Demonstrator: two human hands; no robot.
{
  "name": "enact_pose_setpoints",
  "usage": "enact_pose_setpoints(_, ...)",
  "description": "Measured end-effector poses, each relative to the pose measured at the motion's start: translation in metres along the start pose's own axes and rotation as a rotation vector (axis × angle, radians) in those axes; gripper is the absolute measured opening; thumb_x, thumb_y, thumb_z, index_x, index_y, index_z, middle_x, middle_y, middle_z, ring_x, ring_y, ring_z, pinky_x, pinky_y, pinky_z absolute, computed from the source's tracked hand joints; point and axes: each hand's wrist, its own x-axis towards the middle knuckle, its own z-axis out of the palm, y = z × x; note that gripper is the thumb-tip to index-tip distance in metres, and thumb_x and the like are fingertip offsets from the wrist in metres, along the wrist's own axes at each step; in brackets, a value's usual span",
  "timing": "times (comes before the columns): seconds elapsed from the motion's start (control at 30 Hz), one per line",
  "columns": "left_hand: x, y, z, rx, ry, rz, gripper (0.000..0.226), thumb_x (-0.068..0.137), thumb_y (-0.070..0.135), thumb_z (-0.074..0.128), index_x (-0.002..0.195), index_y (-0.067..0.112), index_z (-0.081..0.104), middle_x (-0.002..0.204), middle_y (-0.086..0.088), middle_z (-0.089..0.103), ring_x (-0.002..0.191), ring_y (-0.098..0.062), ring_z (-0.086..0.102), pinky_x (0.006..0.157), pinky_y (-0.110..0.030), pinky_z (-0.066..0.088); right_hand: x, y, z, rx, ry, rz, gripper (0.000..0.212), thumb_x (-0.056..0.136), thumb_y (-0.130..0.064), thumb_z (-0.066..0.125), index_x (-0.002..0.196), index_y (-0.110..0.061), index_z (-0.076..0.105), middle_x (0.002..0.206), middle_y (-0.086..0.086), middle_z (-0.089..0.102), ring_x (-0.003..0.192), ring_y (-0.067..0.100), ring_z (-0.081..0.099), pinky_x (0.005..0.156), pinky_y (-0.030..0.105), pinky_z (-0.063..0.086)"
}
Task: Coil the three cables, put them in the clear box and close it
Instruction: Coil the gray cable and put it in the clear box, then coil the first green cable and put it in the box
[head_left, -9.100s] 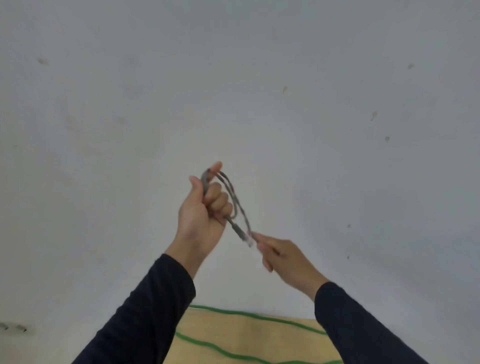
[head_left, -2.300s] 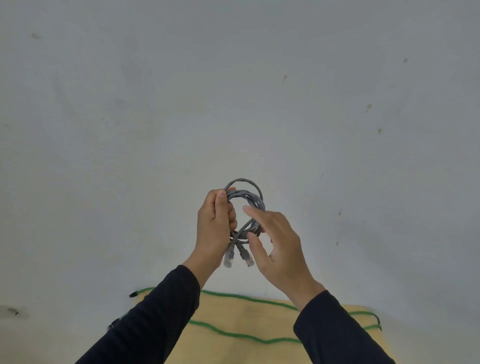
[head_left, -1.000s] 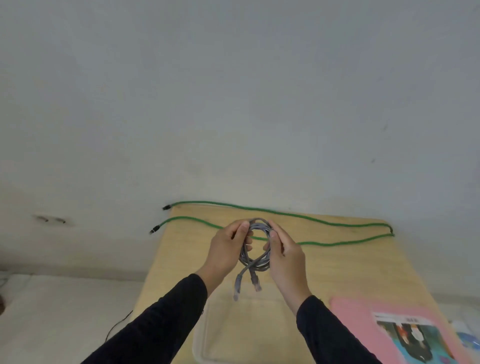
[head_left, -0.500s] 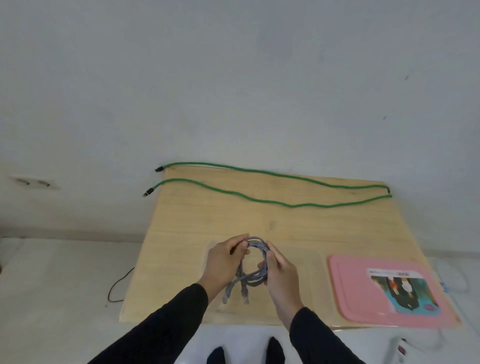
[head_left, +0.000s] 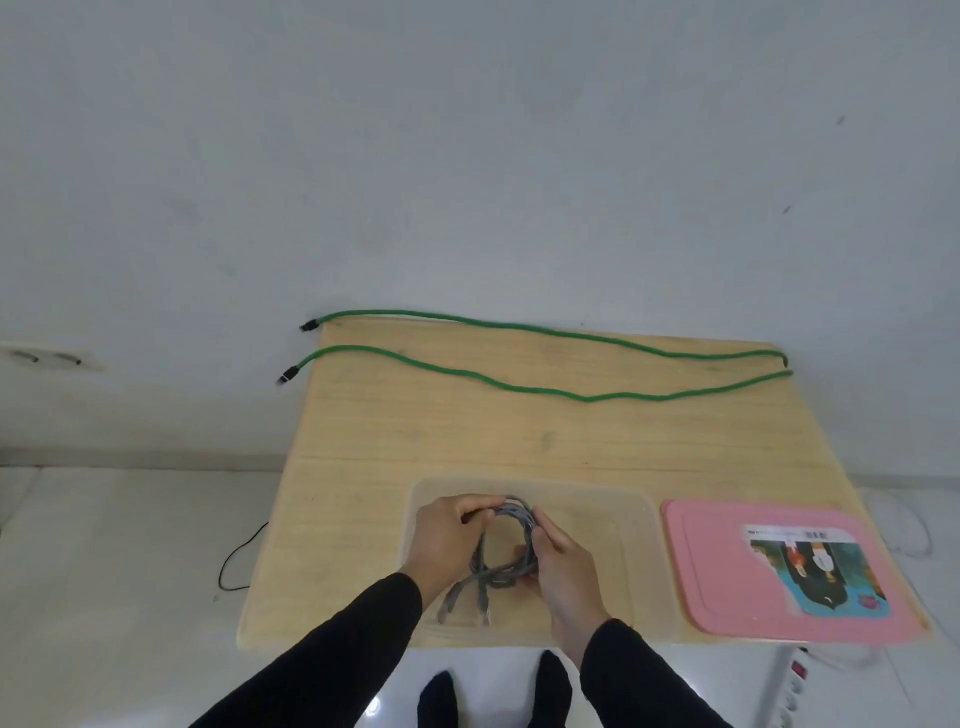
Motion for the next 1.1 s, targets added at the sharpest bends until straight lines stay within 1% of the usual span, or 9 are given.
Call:
enact_pose_setpoints(0.2,0.006,0.0,0.006,0.1,0.02,0.03,0.023,0.089,0.009,0.056,0.099,0.022,0.073,0.103,0.005,0.071,0.09,0.0,0.057,0.069,0.007,0.035,0.004,0.003,-0.001,-0.134,0.012,-0.001,0.033,0.095,-0.017,0.047,0.128,-0.02,0.053,0.115,0.003,0.064,0.099,0.021,0.063,0.085,0.038,0.056)
enact_pose_setpoints(0.3,0.007,0.0,0.006,0.192,0.005,0.074,0.023,0.092,0.014,0.053,0.103,0.023,0.071,0.105,0.006,0.07,0.092,0.0,0.057,0.071,0.006,0.034,-0.003,-0.001,0.0,-0.48,0.025,-0.196,0.038,0.095,-0.023,0.045,0.133,-0.019,0.046,0.127,0.002,0.054,0.113,0.017,0.053,0.094,0.023,0.042)
enact_pose_setpoints(0.47,0.006,0.004,0.0,0.418,-0.001,0.198,0.027,0.096,0.022,0.041,0.112,0.02,0.062,0.107,-0.002,0.069,0.097,-0.015,0.061,0.087,-0.027,0.047,-0.007,-0.002,0.001,-0.947,0.056,-0.512,0.048,0.097,-0.027,0.037,0.141,-0.009,0.028,0.137,0.007,0.04,0.127,0.02,0.037,0.1,0.025,0.033)
enact_pose_setpoints(0.63,-0.003,0.007,0.002,0.714,0.069,0.305,0.03,0.098,0.024,0.035,0.12,0.012,0.052,0.118,-0.009,0.059,0.105,-0.024,0.055,0.088,-0.033,0.045,-0.003,0.006,-0.005,-1.219,0.108,-0.826,0.045,0.079,-0.018,0.063,0.12,-0.002,0.054,0.115,0.01,0.062,0.107,0.022,0.061,0.089,0.027,0.05)
enact_pose_setpoints(0.77,-0.021,0.012,0.002,1.059,0.004,0.363,0.028,0.096,0.012,0.034,0.118,0.005,0.049,0.119,-0.012,0.053,0.109,-0.027,0.047,0.094,-0.035,0.04,-0.009,-0.002,-0.011,-1.303,0.05,-0.977,0.039,0.08,-0.021,0.047,0.113,-0.005,0.057,0.109,0.007,0.065,0.105,0.02,0.062,0.089,0.025,0.051)
enact_pose_setpoints(0.83,-0.03,0.016,0.001,1.171,-0.038,0.402,0.027,0.093,0.006,0.035,0.115,0.003,0.05,0.117,-0.014,0.052,0.108,-0.029,0.046,0.096,-0.036,0.037,-0.01,-0.002,-0.016,-1.343,0.012,-1.023,0.04,0.078,-0.022,0.052,0.115,-0.006,0.056,0.11,0.006,0.065,0.106,0.019,0.062,0.088,0.024,0.051)
enact_pose_setpoints(0.9,-0.037,0.019,0.001,1.25,0.032,0.463,0.023,0.09,0.008,0.046,0.11,0.002,0.056,0.111,-0.013,0.056,0.105,-0.029,0.05,0.095,-0.036,0.041,-0.014,-0.005,-0.02,-1.367,-0.045,-1.035,0.044,0.075,-0.025,0.057,0.116,-0.008,0.056,0.112,0.003,0.065,0.106,0.016,0.062,0.086,0.022,0.051)
enact_pose_setpoints(1.0,-0.044,0.024,-0.007,1.186,0.191,0.572,0.016,0.062,0.017,0.077,0.077,0.013,0.072,0.079,-0.001,0.068,0.077,-0.017,0.063,0.072,-0.024,0.054,-0.019,-0.017,-0.022,-1.375,-0.096,-1.089,0.042,0.078,-0.027,0.049,0.115,-0.011,0.059,0.111,0.001,0.065,0.101,0.014,0.063,0.082,0.019,0.051)
enact_pose_setpoints(1.1,-0.043,0.027,-0.028,1.058,0.403,0.671,0.009,0.071,0.016,0.067,0.078,0.012,0.072,0.079,0.0,0.068,0.078,-0.015,0.063,0.077,-0.024,0.049,-0.017,-0.035,-0.01,-1.378,-0.085,-1.147,0.047,0.083,-0.03,0.037,0.118,-0.008,0.059,0.116,0.004,0.064,0.106,0.016,0.063,0.083,0.023,0.052)
